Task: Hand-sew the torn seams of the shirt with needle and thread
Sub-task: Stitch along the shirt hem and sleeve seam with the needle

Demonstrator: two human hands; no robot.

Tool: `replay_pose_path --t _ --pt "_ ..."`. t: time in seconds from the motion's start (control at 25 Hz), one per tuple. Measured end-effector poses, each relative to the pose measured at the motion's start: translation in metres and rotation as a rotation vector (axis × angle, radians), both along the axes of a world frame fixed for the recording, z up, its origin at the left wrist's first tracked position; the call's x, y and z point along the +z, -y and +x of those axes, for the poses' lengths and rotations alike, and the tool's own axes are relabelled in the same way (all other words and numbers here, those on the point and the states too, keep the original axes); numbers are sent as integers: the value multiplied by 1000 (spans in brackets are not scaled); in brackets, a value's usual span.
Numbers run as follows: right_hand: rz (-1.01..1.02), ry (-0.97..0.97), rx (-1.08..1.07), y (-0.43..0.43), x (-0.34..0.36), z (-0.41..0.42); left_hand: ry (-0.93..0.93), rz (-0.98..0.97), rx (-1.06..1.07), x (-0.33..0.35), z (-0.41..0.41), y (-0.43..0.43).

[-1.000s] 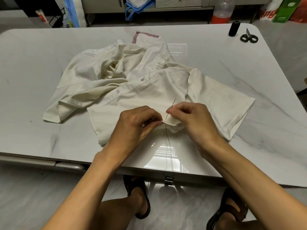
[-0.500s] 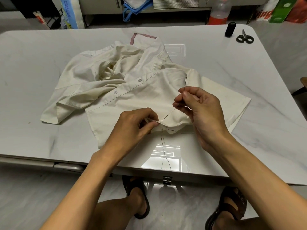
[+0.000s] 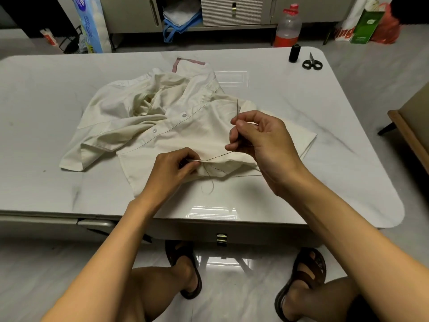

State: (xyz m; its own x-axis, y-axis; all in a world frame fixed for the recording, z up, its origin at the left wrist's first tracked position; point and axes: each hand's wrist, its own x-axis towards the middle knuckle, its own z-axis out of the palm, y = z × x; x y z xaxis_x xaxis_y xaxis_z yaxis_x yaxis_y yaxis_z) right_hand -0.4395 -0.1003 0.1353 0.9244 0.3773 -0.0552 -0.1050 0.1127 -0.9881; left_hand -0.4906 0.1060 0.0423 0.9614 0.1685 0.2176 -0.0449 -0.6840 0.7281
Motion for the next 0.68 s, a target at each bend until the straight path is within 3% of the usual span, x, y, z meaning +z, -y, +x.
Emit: replay_pose_path --t 0.36,0.68 --pt "-159 -115 247 59 65 -50 -52 -229 183 -15 -9 7" --pt "-183 -310 580 91 89 -70 -33 -188 259 -24 -6 11"
